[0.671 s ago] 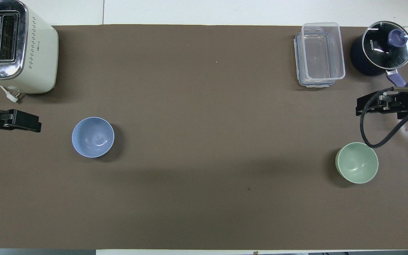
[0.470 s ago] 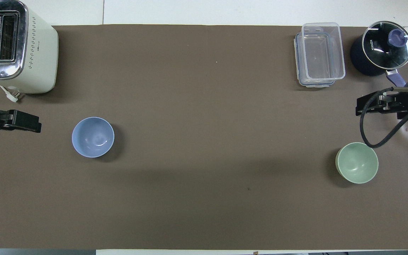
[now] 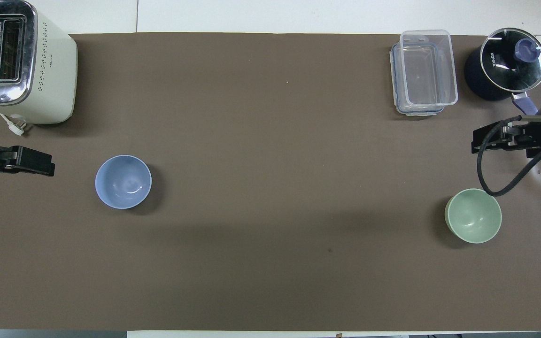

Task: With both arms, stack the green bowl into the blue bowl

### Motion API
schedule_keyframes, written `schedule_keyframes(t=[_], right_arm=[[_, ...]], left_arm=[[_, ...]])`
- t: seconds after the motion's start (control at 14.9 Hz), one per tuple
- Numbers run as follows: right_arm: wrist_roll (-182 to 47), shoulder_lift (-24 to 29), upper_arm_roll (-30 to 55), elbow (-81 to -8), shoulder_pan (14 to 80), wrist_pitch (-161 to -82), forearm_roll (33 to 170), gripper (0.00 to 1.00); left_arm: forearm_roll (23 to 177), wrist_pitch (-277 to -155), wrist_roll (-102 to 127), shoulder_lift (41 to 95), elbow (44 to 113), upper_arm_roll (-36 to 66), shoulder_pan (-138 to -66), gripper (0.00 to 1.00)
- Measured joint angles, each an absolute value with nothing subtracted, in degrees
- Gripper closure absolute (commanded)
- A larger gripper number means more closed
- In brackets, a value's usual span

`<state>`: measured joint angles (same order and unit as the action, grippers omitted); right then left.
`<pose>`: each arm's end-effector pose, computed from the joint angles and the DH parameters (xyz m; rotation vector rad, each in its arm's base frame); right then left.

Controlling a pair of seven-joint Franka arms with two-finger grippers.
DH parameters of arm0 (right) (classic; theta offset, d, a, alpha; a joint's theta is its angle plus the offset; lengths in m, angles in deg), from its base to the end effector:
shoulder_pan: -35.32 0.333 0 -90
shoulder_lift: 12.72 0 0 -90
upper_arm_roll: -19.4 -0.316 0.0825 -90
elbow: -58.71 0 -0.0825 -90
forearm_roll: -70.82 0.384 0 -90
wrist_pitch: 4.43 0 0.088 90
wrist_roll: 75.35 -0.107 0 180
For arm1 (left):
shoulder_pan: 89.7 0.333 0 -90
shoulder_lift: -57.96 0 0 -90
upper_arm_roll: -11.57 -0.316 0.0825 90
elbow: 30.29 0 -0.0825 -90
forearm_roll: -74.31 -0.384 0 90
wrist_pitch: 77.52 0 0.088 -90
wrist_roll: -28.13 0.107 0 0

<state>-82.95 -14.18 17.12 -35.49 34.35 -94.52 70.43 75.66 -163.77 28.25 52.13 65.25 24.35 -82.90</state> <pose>0.5448 0.0120 0.6041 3.1247 -0.1715 -0.0712 0.5120 -0.0624 0.6267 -3.1336 0.1654 0.0987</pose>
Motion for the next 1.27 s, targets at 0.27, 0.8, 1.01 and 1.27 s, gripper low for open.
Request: schedule_keyframes(t=[0.27,0.8,1.01,1.27], right_arm=[[-82.9,-14.2,17.1,-35.5,34.3,-94.5,70.4,0.0],[-82.8,-14.2,17.0,-35.6,34.5,-94.4,70.4,0.0],[-82.2,-14.7,17.0,-36.8,34.6,-94.2,70.4,0.0],[-80.1,-17.3,17.3,-43.1,32.1,-95.8,70.4,0.0]], left_arm=[[75.7,-164.5,28.3,52.2,67.1,24.2,-82.8,0.0],[75.6,-182.4,28.3,51.2,87.0,24.0,-82.7,0.0],[75.6,-191.2,28.5,51.7,93.7,24.0,-82.7,0.0],[75.6,-200.1,28.5,55.6,97.6,24.0,-82.7,0.23]])
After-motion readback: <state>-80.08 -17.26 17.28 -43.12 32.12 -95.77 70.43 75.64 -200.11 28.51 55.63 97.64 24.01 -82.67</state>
